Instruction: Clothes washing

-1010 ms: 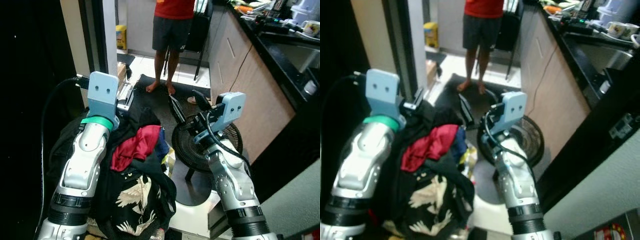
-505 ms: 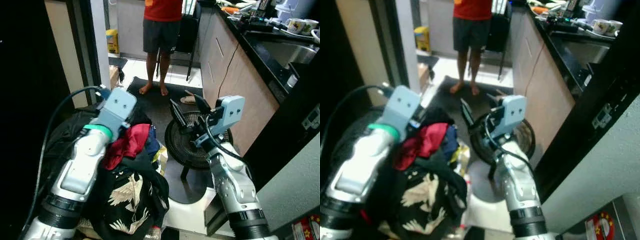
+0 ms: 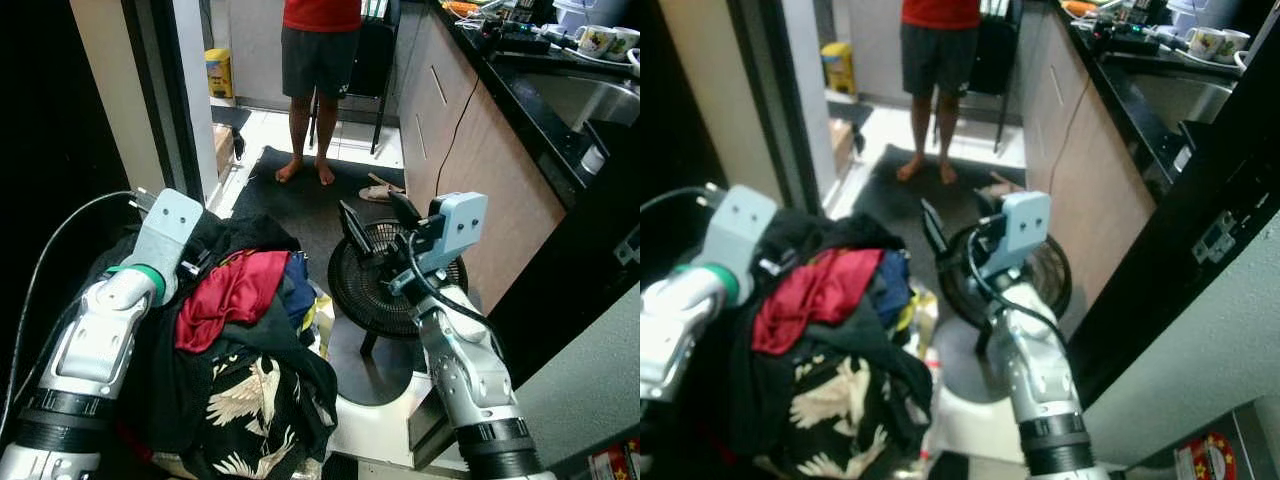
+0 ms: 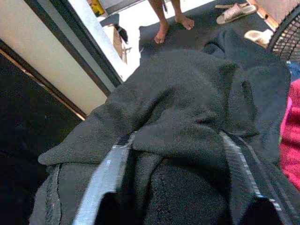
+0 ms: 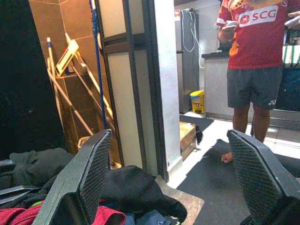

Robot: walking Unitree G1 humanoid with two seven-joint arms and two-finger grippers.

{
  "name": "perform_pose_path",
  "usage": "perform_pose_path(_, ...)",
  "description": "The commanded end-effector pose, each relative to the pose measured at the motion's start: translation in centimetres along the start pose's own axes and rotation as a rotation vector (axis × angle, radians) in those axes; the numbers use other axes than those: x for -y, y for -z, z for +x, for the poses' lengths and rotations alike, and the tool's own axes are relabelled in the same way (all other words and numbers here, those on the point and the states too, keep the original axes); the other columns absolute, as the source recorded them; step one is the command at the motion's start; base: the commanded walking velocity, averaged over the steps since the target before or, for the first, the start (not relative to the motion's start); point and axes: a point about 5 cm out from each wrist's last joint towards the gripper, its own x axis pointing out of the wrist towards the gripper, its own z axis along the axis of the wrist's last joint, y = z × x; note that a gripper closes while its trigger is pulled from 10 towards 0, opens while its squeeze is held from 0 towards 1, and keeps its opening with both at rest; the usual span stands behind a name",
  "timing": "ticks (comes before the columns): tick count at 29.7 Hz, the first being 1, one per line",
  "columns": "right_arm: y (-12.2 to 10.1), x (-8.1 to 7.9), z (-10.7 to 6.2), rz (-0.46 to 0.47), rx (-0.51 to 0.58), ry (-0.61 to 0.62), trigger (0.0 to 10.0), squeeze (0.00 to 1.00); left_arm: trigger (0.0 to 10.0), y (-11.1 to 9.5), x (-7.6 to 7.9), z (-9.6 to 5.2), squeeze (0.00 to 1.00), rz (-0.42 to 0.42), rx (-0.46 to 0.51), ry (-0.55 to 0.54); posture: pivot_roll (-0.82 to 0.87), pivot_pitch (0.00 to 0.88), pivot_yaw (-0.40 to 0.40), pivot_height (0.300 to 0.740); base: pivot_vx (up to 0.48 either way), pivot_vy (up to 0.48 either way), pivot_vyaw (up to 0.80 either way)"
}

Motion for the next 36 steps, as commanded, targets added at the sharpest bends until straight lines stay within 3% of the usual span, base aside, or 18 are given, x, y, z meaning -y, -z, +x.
perform_pose_path(1, 0.1, 0.4, -0.1, -0.001, -0.007, 0.011, 10.0, 0.0, 0.0, 2.3, 0.7, -0.2, 0.0, 0.003, -0.108, 0.032, 0.06, 0.034, -0.028, 0.74, 0.0, 0.0, 0.0)
perform_pose_path(10, 0.1, 0.4, -0.1, -0.001, -0.007, 0.012, 10.0, 0.0, 0.0, 1.0, 0.6, -0.1, 0.0, -0.089, -0.054, 0.012, 0.07, 0.032, -0.032, 0.74, 0.0, 0.0, 0.0)
perform_pose_path(14, 0.1, 0.4, 0.0, 0.0, -0.006, 0.018, 10.0, 0.0, 0.0, -2.4, 0.3, -0.3, 0.0, -0.231, 0.148, 0.002, 0.06, 0.034, -0.031, 0.74, 0.0, 0.0, 0.0)
perform_pose_path(20, 0.0, 0.4, -0.1, 0.0, -0.004, 0.021, 10.0, 0.0, 0.0, -4.6, 0.1, -0.7, 0.0, -0.289, 0.25, -0.011, 0.06, 0.034, -0.031, 0.74, 0.0, 0.0, 0.0)
perform_pose_path(21, -0.1, 0.4, -0.1, 0.0, 0.001, 0.024, 10.0, 0.0, 0.0, -6.8, -0.2, -1.1, 0.0, -0.316, 0.368, -0.028, 0.06, 0.034, -0.031, 0.74, 0.0, 0.0, 0.0)
perform_pose_path(22, -0.1, 0.4, -0.1, 0.0, 0.001, 0.024, 10.0, 0.0, 0.0, -6.8, -0.2, -1.1, 0.0, -0.316, 0.368, -0.028, 0.06, 0.034, -0.031, 0.74, 0.0, 0.0, 0.0)
perform_pose_path(23, -0.2, 0.4, 0.0, 0.0, 0.007, 0.027, 10.0, 0.0, 0.0, -8.4, -0.5, -1.4, 0.0, -0.313, 0.449, -0.057, 0.06, 0.036, -0.031, 0.74, 0.0, 0.0, 0.0)
perform_pose_path(24, -0.4, 0.5, 0.2, -0.002, 0.016, 0.031, 10.0, 0.0, 10.0, -10.3, -0.7, -1.9, 0.0, -0.309, 0.541, -0.092, 0.06, 0.036, -0.033, 0.74, 0.0, 0.0, 0.0)
perform_pose_path(28, -0.6, 0.5, 0.3, -0.003, 0.022, 0.033, 10.0, 0.0, 10.0, -11.5, -0.8, -2.3, 0.0, -0.307, 0.599, -0.114, 0.06, 0.036, -0.033, 0.74, 0.0, 0.0, 0.0)
perform_pose_path(29, -1.3, 0.4, 0.6, -0.022, 0.047, 0.033, 10.0, 0.0, 10.0, -14.1, -0.9, -3.5, 0.0, -0.319, 0.728, -0.121, 0.06, 0.035, -0.034, 0.74, 0.0, 0.0, 0.0)
perform_pose_path(30, -1.3, 0.4, 0.6, -0.022, 0.047, 0.033, 10.0, 0.0, 10.0, -14.1, -0.9, -3.5, 0.0, -0.319, 0.728, -0.121, 0.06, 0.035, -0.034, 0.74, 0.0, 0.0, 0.0)
perform_pose_path(32, -2.8, 0.3, 1.0, -0.052, 0.104, 0.039, 10.0, 0.0, 10.0, -17.8, -1.0, -6.3, 0.0, -0.304, 0.94, -0.11, 0.05, 0.033, -0.031, 0.74, 0.0, 0.0, 0.0)
perform_pose_path(36, -4.2, 0.6, 1.2, -0.064, 0.152, 0.065, 10.0, 0.0, 10.0, -19.0, -0.4, -7.6, 0.0, -0.267, 1.001, -0.057, 0.05, 0.032, -0.029, 0.74, 0.0, 0.0, 0.0)
